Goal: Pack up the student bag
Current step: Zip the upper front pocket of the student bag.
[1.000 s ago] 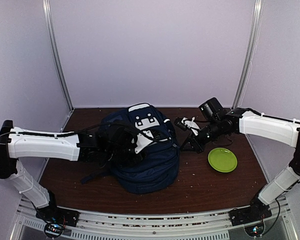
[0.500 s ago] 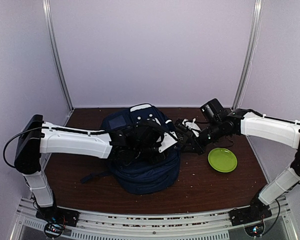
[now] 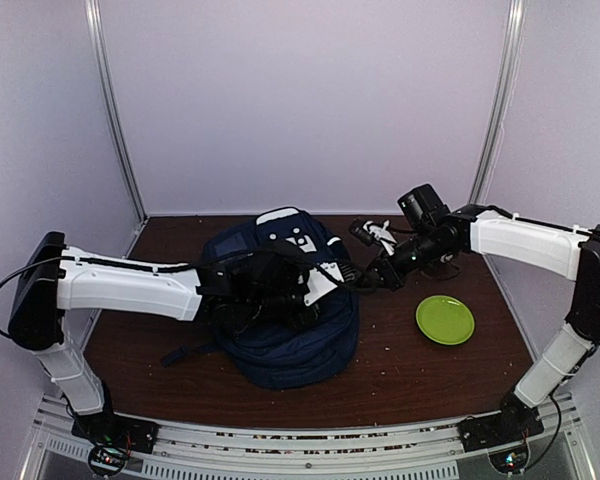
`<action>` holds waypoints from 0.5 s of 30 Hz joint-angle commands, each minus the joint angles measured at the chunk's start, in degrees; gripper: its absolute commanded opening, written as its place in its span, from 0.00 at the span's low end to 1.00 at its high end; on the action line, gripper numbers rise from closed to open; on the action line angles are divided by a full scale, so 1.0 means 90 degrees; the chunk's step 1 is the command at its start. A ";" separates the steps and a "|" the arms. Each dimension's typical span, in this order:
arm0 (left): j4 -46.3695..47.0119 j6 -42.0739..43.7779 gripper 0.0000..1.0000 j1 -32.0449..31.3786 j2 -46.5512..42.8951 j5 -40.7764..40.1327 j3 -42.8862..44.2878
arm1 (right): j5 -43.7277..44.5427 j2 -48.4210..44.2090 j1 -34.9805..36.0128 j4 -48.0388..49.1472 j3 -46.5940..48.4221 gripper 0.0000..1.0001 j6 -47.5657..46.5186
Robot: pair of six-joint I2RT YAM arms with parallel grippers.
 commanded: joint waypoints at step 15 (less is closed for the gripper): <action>-0.0125 -0.0239 0.03 0.0002 -0.0935 -0.0024 -0.0855 | 0.1117 0.1173 -0.0403 0.0638 0.1117 0.00 0.0802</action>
